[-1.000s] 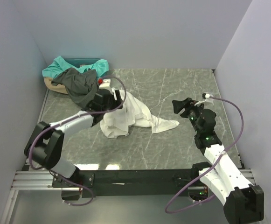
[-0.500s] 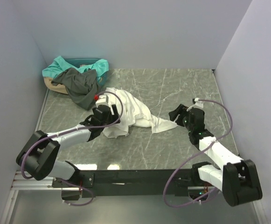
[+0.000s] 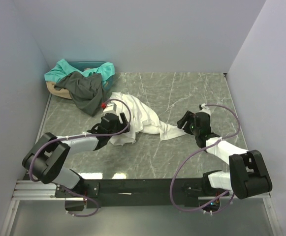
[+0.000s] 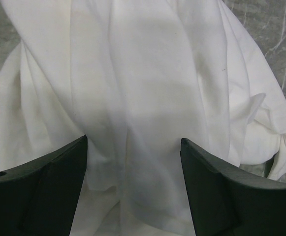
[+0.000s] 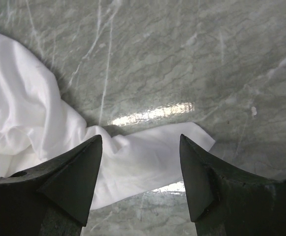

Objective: Fold and stack the t-shirts
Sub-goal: Flatten the tshirt out

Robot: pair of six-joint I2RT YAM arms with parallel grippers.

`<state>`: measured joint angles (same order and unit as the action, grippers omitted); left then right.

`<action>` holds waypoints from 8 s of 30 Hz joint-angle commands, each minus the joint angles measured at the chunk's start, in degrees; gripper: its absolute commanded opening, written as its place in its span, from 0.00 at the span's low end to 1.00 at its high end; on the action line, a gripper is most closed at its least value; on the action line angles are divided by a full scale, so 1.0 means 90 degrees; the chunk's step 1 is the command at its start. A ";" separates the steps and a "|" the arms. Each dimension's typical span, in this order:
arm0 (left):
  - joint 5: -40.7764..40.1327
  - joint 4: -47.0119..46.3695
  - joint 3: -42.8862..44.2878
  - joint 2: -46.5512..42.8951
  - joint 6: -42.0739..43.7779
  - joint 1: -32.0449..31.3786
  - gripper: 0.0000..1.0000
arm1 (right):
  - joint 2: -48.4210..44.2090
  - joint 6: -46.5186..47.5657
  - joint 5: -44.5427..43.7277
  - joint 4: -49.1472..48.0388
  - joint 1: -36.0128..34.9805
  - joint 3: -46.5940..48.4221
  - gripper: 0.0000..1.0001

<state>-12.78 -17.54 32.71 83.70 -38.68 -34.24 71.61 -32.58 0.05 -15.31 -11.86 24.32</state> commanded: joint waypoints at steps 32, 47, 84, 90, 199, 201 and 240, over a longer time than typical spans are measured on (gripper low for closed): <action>0.0648 -0.1020 0.0399 0.0320 0.0342 0.0035 0.17 | 0.1134 -0.0755 -0.1334 0.1545 0.0224 0.1282 0.66; 0.0619 -0.0473 0.0243 -0.0911 0.0498 0.0308 0.06 | 0.1534 -0.0716 -0.1334 0.1955 0.0253 0.1702 0.53; 0.0746 0.1079 0.2712 -0.0630 0.1632 0.1313 0.04 | 0.0226 0.0114 -0.1179 0.2864 0.0439 0.2611 0.00; 0.0131 0.1120 0.2656 0.0182 0.1310 0.1500 0.68 | 0.0383 0.0163 -0.1012 0.2610 0.0439 0.2386 0.00; -0.0075 0.1158 0.0057 -0.3421 0.0713 0.1421 0.02 | 0.2062 0.0231 -0.0445 0.2893 0.0556 0.2405 0.38; -0.0046 0.1148 0.0028 -0.3460 0.0713 0.1422 0.02 | 0.2130 0.0212 -0.0475 0.2941 0.0556 0.2454 0.36; 0.2630 0.1528 0.3221 -0.3575 0.0284 0.2496 0.01 | -0.1392 0.1315 -0.0524 0.5460 0.1669 0.8312 0.00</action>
<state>6.46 -4.45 58.78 56.05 -35.18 -11.86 64.82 -22.63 -4.86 31.83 2.81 93.41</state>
